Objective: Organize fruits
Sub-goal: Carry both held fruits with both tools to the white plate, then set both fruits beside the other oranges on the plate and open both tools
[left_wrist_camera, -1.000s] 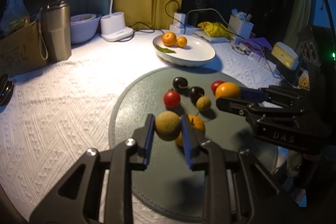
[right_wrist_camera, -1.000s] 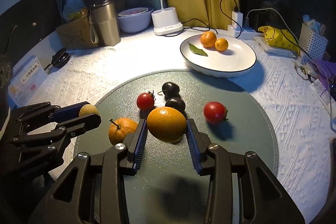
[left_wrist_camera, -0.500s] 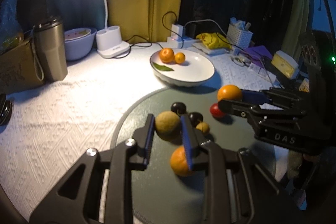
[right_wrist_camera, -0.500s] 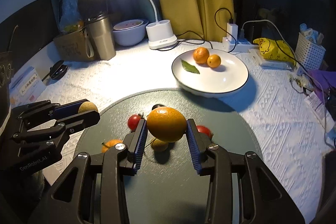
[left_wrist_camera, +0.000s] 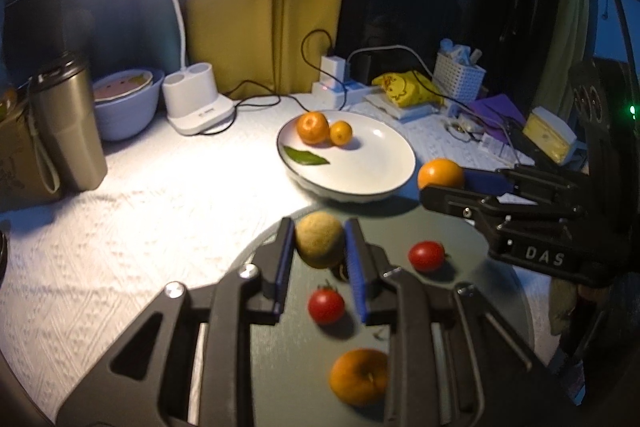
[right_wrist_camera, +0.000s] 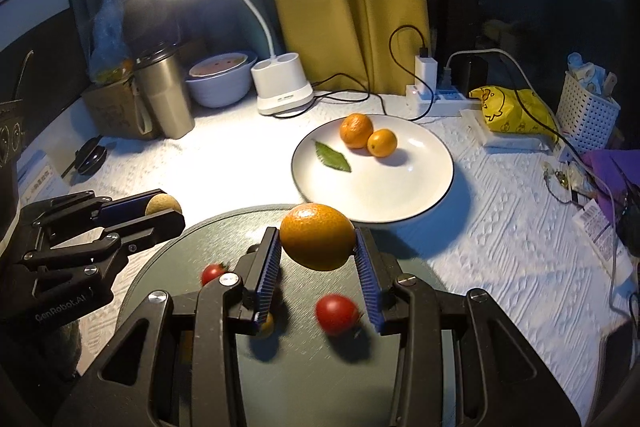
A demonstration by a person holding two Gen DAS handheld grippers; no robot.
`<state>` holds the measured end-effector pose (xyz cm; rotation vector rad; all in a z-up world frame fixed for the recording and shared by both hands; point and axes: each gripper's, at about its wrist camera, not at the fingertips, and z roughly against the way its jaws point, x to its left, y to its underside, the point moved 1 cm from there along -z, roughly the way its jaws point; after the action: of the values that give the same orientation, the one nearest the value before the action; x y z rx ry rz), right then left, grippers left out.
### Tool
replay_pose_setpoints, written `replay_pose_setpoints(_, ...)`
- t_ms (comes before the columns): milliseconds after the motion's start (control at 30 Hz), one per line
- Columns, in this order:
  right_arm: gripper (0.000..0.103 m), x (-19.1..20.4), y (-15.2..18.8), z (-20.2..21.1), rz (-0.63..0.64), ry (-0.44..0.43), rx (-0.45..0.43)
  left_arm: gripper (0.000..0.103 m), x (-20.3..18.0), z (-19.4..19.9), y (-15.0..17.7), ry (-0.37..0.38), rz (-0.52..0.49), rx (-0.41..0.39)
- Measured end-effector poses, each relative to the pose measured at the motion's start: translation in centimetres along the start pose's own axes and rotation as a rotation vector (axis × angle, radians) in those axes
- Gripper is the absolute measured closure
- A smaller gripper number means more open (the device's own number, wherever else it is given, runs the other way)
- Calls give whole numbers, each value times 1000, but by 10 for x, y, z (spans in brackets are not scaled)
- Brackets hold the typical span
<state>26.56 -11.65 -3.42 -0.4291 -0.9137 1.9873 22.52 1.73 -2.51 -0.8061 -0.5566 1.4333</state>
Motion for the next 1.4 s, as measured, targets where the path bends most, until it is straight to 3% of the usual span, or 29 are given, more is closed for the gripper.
replay_pose_setpoints(1400, 63, -96, -49, -108, -69, 30, 46, 77, 12, -147, -70, 56, 5, 115)
